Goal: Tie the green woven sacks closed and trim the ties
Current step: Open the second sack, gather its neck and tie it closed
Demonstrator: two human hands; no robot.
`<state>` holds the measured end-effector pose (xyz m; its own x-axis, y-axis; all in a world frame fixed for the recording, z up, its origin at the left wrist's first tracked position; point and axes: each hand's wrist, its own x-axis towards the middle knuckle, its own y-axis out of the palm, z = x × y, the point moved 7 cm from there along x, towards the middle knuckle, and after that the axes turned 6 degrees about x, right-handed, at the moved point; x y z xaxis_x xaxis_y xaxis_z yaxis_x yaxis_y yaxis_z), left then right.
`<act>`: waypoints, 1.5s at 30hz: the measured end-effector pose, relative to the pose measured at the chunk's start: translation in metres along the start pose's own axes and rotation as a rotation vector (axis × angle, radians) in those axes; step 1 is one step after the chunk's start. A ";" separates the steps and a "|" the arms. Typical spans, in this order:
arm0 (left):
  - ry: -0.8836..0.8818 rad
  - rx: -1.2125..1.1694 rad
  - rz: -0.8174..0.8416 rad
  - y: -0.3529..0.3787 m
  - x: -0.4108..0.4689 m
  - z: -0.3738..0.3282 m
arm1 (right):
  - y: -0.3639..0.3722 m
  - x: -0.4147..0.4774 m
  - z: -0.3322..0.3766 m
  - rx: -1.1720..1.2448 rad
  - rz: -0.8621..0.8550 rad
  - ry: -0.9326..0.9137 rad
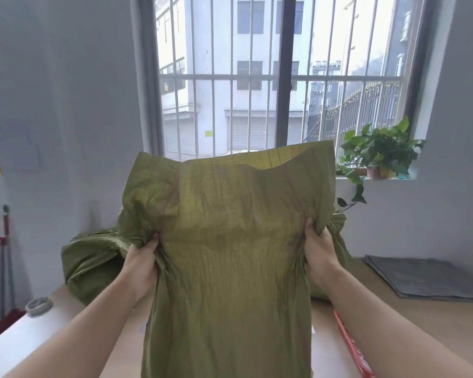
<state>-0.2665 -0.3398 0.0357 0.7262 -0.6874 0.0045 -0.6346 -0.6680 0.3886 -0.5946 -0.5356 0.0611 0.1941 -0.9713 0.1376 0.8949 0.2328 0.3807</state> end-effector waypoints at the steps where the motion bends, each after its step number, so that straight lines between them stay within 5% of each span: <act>1: -0.007 -0.012 -0.001 0.002 0.000 0.002 | 0.002 -0.003 -0.001 -0.022 0.057 0.004; 5: -0.031 -0.001 0.029 0.010 -0.001 0.008 | 0.002 -0.002 -0.011 -0.250 0.153 -0.057; 10: 0.076 0.415 0.010 0.016 -0.006 0.007 | 0.003 -0.002 -0.018 -0.298 0.106 -0.096; 25: 0.081 0.574 0.059 0.042 -0.025 0.018 | 0.027 -0.018 -0.028 -0.276 0.046 -0.040; 30: -0.115 0.372 0.141 0.053 -0.035 0.037 | 0.035 -0.029 -0.037 -0.289 0.240 0.004; 33: -0.114 0.568 0.237 0.059 -0.041 0.045 | 0.040 -0.031 -0.042 -0.279 0.365 -0.051; 45: -0.017 0.699 0.058 0.071 -0.038 0.046 | 0.057 -0.030 -0.049 -0.348 0.298 -0.065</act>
<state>-0.3510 -0.3742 0.0205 0.6852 -0.7283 -0.0097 -0.6977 -0.6525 -0.2958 -0.5297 -0.4959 0.0336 0.4480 -0.8566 0.2562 0.8876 0.4605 -0.0126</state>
